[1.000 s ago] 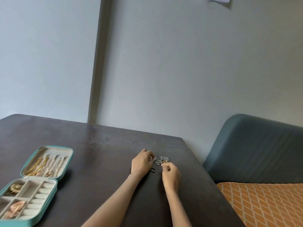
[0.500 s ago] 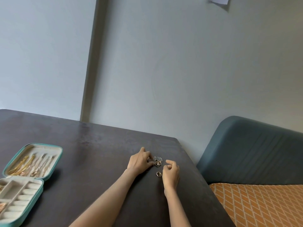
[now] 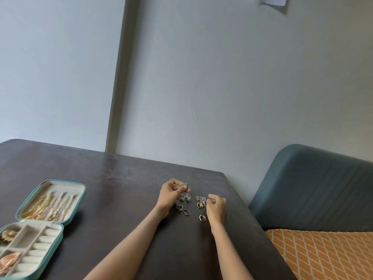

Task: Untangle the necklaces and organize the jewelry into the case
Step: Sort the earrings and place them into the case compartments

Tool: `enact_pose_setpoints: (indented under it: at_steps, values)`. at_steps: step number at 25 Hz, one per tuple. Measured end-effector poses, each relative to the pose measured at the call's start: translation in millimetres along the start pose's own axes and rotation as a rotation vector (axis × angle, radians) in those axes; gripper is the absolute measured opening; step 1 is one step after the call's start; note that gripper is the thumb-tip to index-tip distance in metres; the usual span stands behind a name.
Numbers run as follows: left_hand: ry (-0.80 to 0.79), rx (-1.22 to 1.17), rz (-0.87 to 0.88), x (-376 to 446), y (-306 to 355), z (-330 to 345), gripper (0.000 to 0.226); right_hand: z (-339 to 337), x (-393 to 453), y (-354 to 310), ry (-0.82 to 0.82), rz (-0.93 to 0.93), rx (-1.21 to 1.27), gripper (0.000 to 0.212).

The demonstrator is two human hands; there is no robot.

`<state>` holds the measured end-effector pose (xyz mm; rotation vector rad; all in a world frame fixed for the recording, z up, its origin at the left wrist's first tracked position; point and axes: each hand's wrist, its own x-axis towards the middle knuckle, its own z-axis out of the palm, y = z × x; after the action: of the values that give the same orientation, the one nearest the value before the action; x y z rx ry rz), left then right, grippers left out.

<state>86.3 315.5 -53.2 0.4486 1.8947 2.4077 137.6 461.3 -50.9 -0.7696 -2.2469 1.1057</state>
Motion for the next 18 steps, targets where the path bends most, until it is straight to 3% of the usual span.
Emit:
enact_pose_setpoints:
  at_steps: [2,4,8,15,18]
  values:
    - [-0.011,-0.015,0.002,2.4,-3.4,-2.1,0.008,0.6,13.2,-7.3,-0.101,0.006,-0.150,0.021]
    - [-0.030,-0.006,0.004,4.7,-5.8,-3.9,0.014,2.8,24.7,-8.8,-0.172,0.007,-0.245,0.035]
    - [-0.002,-0.014,-0.006,7.2,-7.5,-0.8,0.019,1.5,34.4,-9.5,-0.201,0.054,-0.239,0.032]
    - [0.065,-0.127,-0.099,-1.0,7.5,-7.5,0.013,-7.8,2.0,-37.2,-0.362,0.173,0.691,0.012]
    - [0.073,-0.188,-0.086,-9.1,28.5,-22.4,0.018,-9.0,-19.9,-54.8,-0.414,0.181,0.858,0.011]
